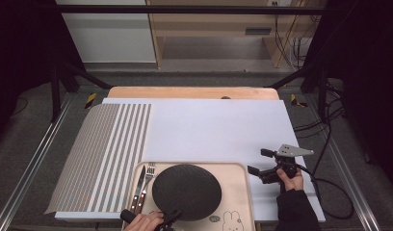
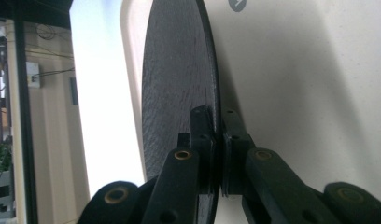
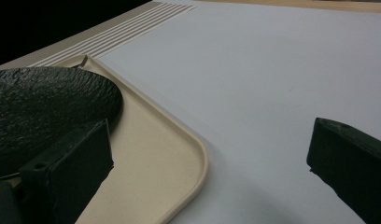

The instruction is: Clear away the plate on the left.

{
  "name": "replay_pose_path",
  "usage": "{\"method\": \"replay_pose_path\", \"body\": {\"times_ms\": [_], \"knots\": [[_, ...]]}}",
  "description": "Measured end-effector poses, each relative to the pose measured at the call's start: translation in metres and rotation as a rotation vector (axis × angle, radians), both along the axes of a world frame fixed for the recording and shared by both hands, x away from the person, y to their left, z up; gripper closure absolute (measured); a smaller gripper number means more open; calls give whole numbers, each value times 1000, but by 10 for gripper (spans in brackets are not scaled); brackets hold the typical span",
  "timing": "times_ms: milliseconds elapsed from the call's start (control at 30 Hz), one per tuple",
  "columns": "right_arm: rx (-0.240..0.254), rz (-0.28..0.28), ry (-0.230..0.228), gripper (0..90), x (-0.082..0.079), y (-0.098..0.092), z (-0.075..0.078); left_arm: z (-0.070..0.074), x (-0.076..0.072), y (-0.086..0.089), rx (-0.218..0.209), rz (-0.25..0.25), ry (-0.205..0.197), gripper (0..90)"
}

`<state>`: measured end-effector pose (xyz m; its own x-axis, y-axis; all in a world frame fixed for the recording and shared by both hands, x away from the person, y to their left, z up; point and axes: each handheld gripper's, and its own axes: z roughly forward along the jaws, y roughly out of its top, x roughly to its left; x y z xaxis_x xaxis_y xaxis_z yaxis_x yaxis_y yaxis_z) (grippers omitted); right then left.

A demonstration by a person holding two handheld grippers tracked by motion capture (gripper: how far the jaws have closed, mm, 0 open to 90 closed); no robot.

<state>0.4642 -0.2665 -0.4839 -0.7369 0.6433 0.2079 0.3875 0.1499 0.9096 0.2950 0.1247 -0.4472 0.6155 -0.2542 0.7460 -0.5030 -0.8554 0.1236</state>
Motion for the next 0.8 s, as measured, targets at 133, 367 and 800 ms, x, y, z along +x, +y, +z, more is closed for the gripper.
{"method": "replay_pose_path", "body": {"times_ms": [133,367,800], "knots": [[-3,-2,-2,4,0,0,0,-1,0,0,22,4,20,848],[-1,0,1,3,0,0,0,-6,3,-2,28,12,101,783],[0,-1,1,4,0,0,0,-14,9,-5,26,66,221,646]]}}
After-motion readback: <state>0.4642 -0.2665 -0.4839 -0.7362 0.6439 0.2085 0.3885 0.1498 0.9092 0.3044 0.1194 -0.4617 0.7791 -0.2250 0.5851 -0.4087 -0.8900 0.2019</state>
